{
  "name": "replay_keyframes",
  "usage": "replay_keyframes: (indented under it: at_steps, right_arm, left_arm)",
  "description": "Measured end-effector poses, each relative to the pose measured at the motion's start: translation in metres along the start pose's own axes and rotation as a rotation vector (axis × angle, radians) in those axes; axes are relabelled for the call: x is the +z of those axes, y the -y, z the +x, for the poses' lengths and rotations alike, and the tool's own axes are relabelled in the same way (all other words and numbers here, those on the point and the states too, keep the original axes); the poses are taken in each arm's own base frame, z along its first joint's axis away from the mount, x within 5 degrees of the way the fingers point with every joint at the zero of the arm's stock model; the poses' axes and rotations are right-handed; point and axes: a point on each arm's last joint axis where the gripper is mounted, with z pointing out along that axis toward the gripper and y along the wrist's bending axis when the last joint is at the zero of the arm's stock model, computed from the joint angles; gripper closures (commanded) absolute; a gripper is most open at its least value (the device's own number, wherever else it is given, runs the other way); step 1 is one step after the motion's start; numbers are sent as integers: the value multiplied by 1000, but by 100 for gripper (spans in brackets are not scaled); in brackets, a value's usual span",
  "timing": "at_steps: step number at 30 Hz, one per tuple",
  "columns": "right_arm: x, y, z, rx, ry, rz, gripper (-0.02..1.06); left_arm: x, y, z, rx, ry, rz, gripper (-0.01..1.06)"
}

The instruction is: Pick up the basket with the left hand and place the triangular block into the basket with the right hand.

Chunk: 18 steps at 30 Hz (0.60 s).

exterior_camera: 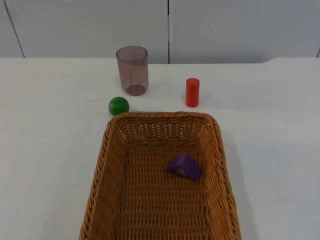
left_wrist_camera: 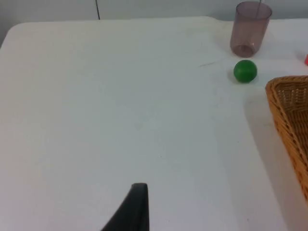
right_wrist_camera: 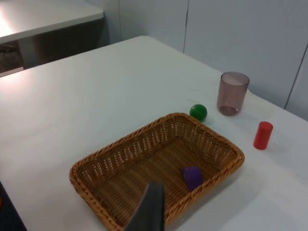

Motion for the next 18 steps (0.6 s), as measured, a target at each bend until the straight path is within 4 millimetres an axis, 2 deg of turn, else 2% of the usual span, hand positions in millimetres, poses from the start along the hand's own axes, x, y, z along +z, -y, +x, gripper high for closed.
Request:
replay_keyframes:
  at_steps: [9,18]
  right_arm:
    - [11,-2,22,15,-68,-3,24]
    - [21,3,35,69,-116,56,24]
  left_arm:
    - [0,-1,0,4,-3,-8,0]
    - [0,-1,0,4,-4,-8,0]
